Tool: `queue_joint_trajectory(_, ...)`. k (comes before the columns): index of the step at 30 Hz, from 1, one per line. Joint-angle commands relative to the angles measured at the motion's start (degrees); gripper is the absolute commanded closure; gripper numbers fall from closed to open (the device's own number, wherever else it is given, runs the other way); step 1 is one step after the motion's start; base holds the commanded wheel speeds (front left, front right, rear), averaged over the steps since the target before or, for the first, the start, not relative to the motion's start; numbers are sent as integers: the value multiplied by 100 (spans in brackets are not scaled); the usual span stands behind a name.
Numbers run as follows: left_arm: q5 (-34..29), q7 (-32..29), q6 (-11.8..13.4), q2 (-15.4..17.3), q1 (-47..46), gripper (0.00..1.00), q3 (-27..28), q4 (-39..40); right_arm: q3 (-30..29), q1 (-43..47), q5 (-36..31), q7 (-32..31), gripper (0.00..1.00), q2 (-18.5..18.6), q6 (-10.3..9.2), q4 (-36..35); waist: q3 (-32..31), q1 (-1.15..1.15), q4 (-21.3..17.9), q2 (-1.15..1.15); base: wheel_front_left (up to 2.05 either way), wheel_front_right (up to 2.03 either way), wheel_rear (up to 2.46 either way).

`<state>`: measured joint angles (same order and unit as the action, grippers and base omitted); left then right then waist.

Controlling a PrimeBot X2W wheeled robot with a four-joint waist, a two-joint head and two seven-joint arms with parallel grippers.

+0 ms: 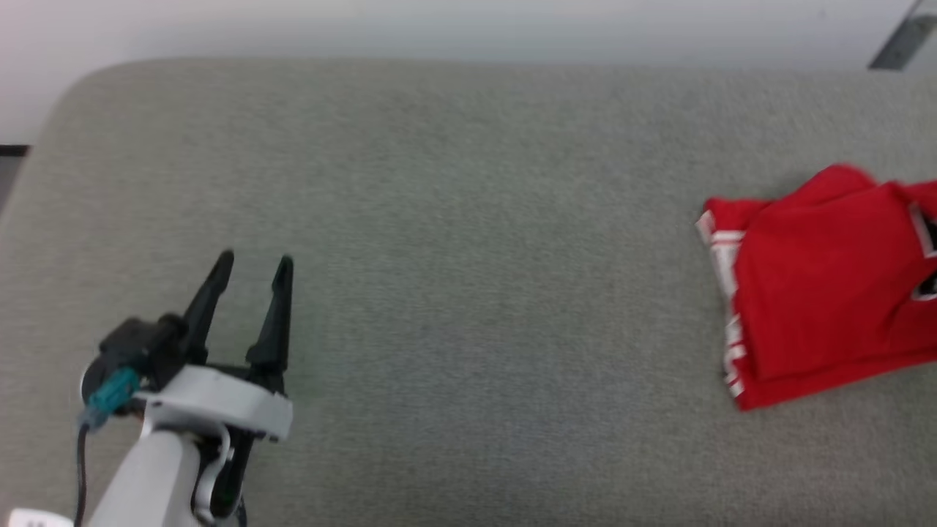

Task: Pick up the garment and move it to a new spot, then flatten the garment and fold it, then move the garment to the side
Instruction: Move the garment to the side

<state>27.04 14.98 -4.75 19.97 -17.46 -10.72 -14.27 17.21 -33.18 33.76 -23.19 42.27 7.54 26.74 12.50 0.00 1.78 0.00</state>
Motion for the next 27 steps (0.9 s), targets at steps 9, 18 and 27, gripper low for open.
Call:
queue_joint_trajectory(9,-179,12,-151,15,-685,0,-207,-113,64,-673,-477,312,100,454,-12,294,749,0,-674,0,0,0,0)
queue_joint_trajectory(18,-306,13,-228,39,-1287,0,-518,-193,245,-1251,-994,764,100,786,-12,648,1222,0,-979,0,0,0,0)
queue_joint_trajectory(27,-342,13,-265,79,-1759,0,-841,-284,89,-1616,-1902,1218,100,942,-13,1283,1566,0,-1079,0,0,0,0)
